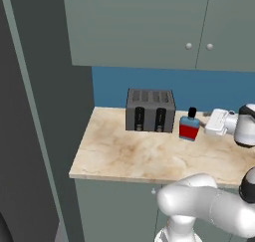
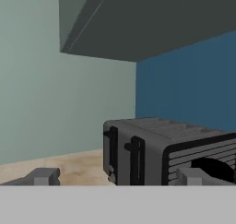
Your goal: Place the beer and liquor on the top shelf of the fridge to keep them out of children's reach, and place the tomato on lower shelves for easy access.
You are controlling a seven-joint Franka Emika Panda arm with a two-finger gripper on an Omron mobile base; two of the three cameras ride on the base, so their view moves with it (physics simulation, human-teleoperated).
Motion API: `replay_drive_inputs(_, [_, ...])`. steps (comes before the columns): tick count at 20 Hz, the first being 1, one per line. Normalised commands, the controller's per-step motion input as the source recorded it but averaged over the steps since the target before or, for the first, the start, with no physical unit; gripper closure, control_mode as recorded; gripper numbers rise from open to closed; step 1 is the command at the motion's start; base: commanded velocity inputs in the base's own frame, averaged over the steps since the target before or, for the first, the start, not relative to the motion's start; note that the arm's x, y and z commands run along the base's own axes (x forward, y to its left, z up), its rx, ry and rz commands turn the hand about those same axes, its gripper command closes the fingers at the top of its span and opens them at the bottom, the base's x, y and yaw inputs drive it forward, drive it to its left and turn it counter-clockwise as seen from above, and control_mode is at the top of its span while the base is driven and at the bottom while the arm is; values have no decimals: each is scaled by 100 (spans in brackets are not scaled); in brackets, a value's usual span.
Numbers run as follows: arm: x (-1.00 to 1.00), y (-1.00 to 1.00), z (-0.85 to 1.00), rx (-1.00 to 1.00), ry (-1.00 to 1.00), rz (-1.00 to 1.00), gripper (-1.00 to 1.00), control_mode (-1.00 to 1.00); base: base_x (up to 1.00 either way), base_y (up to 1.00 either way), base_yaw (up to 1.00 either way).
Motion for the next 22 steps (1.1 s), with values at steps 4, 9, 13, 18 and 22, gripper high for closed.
replay_drive_inputs(4, [30, -8, -23, 0, -2, 3, -100, -100, 0, 0, 0])
replay_drive_inputs(9, [29, -1, -25, 0, -3, 2, -100, -100, 0, 0, 0])
replay_drive_inputs(13, [31, 0, -21, 0, -3, 1, -100, -100, 0, 0, 0])
replay_drive_inputs(18, [33, -5, -16, 0, -3, 1, -100, -100, 0, 0, 0])
replay_drive_inputs(22, [37, -7, -15, 0, -2, 1, -100, -100, 0, 0, 0])
